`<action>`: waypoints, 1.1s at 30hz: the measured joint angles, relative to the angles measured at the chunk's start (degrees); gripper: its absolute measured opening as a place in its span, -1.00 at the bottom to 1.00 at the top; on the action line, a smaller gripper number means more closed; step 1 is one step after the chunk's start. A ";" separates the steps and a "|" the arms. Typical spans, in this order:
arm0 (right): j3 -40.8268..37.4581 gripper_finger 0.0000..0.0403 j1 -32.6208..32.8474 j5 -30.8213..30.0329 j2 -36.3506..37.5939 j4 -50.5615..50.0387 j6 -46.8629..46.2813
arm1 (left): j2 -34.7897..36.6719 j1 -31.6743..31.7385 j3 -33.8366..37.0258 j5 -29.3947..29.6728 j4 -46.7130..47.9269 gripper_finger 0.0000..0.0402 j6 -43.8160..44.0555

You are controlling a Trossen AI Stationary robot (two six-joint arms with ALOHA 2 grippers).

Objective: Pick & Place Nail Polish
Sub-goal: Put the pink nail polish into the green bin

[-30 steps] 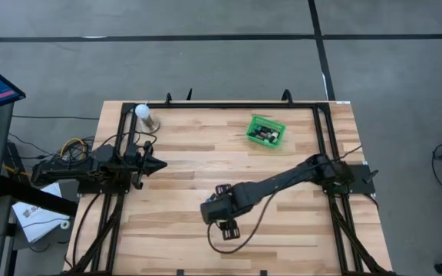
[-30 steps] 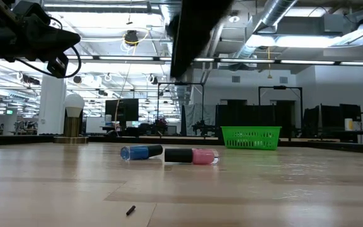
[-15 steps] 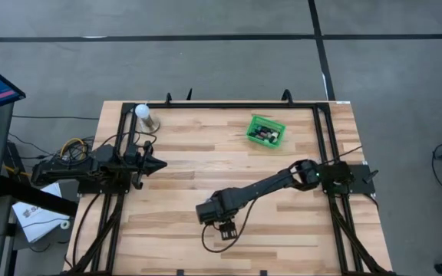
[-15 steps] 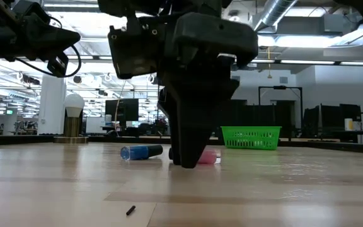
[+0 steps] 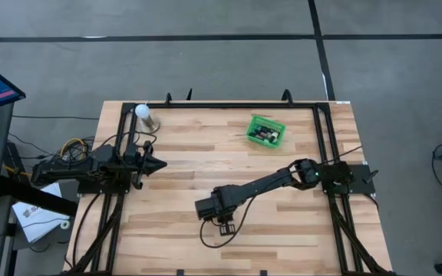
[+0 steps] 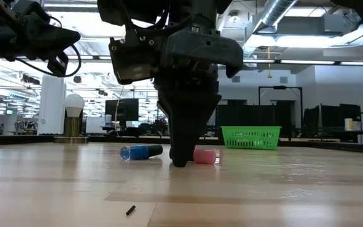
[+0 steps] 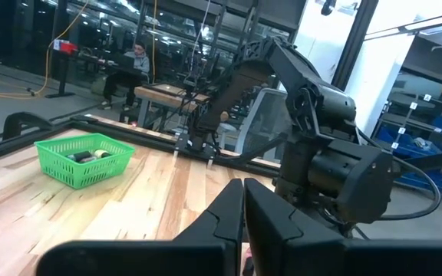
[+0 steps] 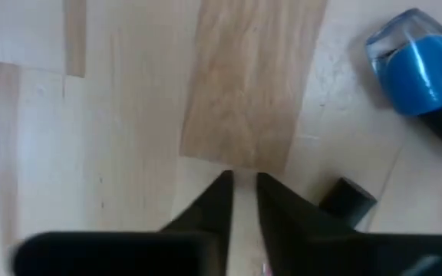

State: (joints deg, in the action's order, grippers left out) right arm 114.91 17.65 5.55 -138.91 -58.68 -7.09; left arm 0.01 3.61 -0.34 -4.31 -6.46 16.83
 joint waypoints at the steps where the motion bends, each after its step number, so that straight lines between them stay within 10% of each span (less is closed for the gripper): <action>1: -0.01 -0.82 0.00 -0.01 0.00 0.08 0.00 | 0.00 -0.01 0.00 -0.01 0.00 -0.96 -0.01; 19: 0.07 -0.89 -3.17 -0.93 9.94 -1.12 -0.49 | 0.00 -0.01 0.00 -0.01 -0.04 -0.96 0.01; 33: -7.32 0.22 -6.38 -0.74 10.62 -2.08 -8.86 | 0.00 0.01 0.00 -0.01 -0.04 -0.96 -0.01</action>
State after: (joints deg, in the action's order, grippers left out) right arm 107.59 11.27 4.81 -128.29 -60.77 -15.95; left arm 0.01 3.62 -0.34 -4.32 -6.50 16.82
